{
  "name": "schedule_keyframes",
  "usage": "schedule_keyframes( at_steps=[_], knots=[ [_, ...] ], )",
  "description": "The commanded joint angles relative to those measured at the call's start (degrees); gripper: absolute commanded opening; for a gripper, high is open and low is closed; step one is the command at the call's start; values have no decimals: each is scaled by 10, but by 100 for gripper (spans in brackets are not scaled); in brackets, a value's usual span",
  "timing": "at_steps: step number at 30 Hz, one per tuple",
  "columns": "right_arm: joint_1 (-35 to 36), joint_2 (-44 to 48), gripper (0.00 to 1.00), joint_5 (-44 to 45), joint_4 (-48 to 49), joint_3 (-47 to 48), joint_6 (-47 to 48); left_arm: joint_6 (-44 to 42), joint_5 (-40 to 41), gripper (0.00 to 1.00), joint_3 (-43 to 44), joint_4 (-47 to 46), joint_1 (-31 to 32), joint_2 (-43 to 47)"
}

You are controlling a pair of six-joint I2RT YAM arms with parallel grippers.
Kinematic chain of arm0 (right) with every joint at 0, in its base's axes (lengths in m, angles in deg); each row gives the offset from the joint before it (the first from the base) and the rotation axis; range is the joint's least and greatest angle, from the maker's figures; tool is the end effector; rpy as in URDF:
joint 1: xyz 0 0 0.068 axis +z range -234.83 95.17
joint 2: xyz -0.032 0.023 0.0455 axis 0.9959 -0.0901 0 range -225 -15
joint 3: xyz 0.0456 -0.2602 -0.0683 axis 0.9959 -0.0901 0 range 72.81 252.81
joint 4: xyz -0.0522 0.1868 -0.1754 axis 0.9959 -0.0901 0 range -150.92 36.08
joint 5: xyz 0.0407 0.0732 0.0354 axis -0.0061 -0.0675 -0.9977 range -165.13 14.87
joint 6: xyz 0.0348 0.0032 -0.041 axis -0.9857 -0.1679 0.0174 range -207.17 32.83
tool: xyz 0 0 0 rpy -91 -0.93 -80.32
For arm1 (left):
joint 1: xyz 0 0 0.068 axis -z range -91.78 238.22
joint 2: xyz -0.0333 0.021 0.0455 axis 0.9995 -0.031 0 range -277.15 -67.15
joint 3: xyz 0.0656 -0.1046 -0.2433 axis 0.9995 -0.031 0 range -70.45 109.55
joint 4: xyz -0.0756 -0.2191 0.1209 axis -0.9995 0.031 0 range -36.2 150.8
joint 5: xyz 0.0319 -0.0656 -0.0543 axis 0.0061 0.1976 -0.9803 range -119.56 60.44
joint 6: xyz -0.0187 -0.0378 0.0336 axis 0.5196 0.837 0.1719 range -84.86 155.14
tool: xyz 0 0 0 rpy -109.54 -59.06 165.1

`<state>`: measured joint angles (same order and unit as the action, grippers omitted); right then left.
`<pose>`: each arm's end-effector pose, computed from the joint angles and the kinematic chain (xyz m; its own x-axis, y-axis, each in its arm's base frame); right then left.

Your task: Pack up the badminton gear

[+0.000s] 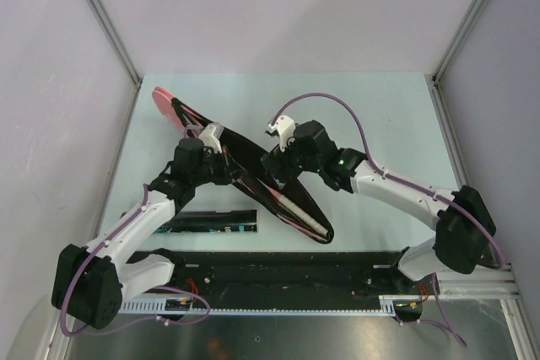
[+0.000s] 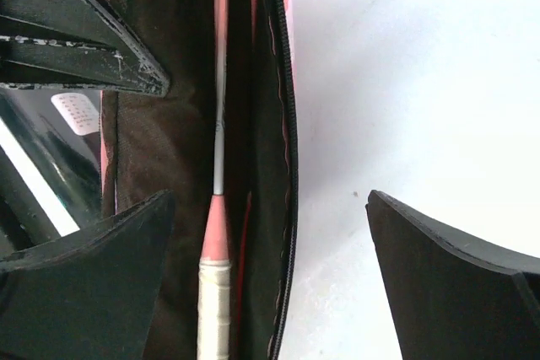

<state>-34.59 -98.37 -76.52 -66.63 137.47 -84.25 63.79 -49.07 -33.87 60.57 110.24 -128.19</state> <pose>0.2133 0.2576 0.2969 -0.2931 -0.4320 -0.8529 -0.7978 0.6022 -0.0309 0.2105 -0.0980 0.2418 -0.7181 -0.1971 -0.6675 0.3120 0.7662 -0.5618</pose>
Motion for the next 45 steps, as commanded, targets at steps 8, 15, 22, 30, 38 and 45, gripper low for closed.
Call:
schedule_keyframes(
  at_steps=[8, 15, 22, 30, 38, 45],
  knots=[
    [-4, -51, 100, -263, 105, -16, -2, 51, 23, 1, 53, -31, 2, 18],
    [121, -80, 100, 107, 123, -32, 22, 127, 42, 0, 73, -21, 2, -1],
    [134, -118, 44, 257, 161, -35, 57, 146, 25, 21, 82, -3, 0, 8],
    [112, -80, 0, 168, 162, -78, 142, 128, -38, 100, 68, 68, -189, 124],
    [130, -14, 0, 213, 235, -160, 221, 213, -147, 100, 167, 84, -362, -14],
    [167, -5, 0, 253, 260, -178, 259, 306, -77, 100, 251, 89, -362, -99]
  ],
)
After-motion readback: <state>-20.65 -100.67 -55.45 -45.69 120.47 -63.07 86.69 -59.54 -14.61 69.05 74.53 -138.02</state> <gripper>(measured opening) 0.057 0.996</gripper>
